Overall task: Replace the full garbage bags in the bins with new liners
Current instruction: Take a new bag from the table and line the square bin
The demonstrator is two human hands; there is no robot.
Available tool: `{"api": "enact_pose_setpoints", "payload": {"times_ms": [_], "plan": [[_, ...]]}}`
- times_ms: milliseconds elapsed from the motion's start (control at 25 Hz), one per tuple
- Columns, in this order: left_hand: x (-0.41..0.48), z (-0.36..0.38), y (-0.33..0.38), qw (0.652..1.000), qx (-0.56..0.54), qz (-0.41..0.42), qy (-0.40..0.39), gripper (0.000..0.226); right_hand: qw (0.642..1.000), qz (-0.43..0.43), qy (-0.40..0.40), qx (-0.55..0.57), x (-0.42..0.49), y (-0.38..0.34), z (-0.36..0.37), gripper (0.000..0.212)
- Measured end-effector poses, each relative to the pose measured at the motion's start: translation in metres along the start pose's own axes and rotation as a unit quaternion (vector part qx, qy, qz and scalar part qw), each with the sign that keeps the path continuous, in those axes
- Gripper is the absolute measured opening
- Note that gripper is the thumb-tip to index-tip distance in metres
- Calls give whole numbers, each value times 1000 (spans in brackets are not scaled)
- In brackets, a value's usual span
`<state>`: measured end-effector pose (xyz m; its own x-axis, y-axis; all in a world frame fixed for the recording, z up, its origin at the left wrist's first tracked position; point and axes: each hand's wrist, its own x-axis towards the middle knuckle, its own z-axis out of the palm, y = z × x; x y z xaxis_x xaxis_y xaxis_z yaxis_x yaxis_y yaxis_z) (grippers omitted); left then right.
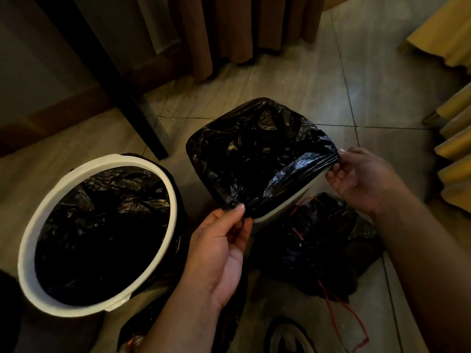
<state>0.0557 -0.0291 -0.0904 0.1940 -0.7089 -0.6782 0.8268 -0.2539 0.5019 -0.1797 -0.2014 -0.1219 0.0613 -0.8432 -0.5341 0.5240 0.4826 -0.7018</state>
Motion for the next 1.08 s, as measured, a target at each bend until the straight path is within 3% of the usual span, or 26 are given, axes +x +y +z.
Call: {"api": "enact_pose_setpoints", "payload": {"times_ms": [200,440,800,960,1080], "plan": [[-3,-6,-13,999,-22,3,23,9,1000,28,-5,-9,-6,3,9,26],[-5,-16,-34,998,40,21,46,10,998,46,40,-16,-5,14,8,26],[5,-33,-31,997,36,67,-10,21,994,11,77,-72,-1,28,26,34],[9,-32,-38,982,144,126,11,34,995,15,75,-71,-5,29,28,26],[13,-28,-39,960,222,169,22,26,995,56,36,-76,-22,36,28,16]]}}
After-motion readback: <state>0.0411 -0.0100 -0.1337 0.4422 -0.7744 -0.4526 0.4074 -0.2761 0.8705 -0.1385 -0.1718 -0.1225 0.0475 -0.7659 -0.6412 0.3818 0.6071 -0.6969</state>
